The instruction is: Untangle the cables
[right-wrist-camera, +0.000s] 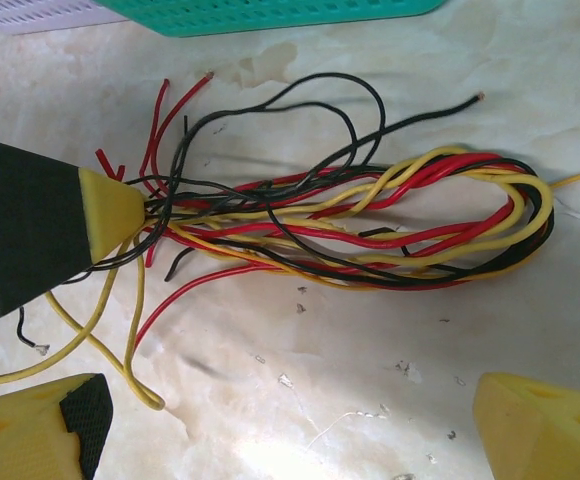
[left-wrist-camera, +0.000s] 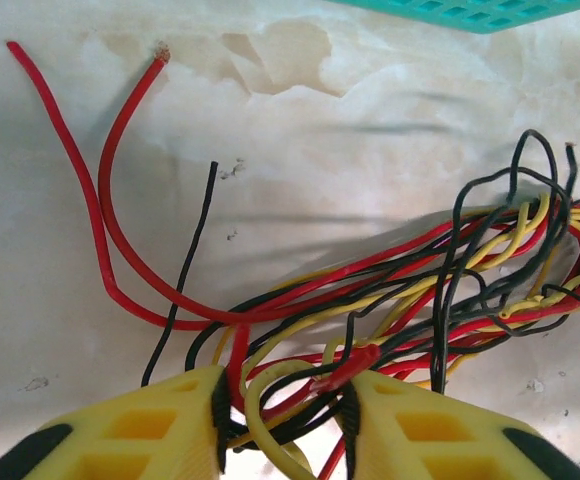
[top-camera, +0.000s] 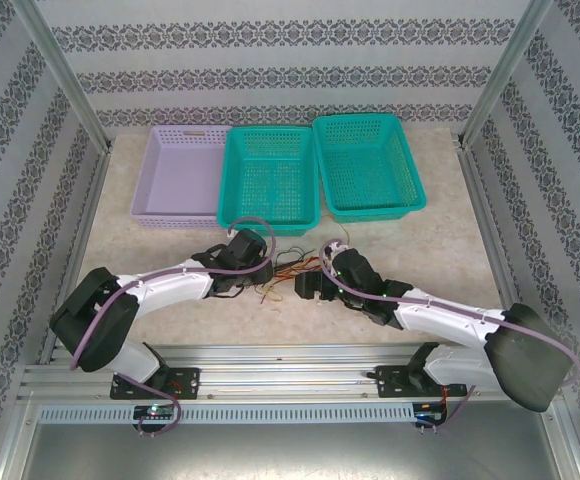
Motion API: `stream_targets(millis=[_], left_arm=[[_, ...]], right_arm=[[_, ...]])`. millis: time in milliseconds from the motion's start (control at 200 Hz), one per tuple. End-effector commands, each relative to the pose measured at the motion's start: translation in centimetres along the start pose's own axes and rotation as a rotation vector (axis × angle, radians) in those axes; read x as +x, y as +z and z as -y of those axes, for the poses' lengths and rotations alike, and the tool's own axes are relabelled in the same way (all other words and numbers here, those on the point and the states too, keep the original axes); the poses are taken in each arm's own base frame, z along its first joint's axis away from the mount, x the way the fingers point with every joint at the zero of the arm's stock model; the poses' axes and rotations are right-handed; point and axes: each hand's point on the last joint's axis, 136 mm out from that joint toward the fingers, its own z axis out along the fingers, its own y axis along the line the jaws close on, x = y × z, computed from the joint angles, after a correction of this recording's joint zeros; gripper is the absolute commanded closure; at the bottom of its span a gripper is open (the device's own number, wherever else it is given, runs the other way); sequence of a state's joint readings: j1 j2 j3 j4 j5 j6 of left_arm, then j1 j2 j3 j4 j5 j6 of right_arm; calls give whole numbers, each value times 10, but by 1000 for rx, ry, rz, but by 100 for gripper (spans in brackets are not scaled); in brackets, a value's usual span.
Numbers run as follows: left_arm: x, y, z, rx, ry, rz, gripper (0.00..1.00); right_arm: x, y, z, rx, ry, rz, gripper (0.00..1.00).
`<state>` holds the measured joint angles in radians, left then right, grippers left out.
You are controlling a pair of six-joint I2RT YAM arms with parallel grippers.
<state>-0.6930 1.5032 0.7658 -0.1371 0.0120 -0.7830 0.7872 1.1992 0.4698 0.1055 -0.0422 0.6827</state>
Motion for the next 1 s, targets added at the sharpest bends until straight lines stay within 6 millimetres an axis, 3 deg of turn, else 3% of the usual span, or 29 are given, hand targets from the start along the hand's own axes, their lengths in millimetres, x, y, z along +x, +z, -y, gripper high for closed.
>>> stream_targets(millis=[0, 375, 689, 994], left_arm=[[-5, 3, 3, -1, 23, 26, 72], [4, 1, 3, 37, 7, 12, 100], [15, -14, 10, 151, -39, 8, 100], [16, -26, 13, 213, -64, 40, 100]], right_arm=[[-5, 5, -2, -2, 12, 7, 7], [-10, 22, 16, 114, 52, -7, 7], [-16, 37, 35, 200, 170, -17, 10], [-19, 52, 28, 195, 212, -32, 25]])
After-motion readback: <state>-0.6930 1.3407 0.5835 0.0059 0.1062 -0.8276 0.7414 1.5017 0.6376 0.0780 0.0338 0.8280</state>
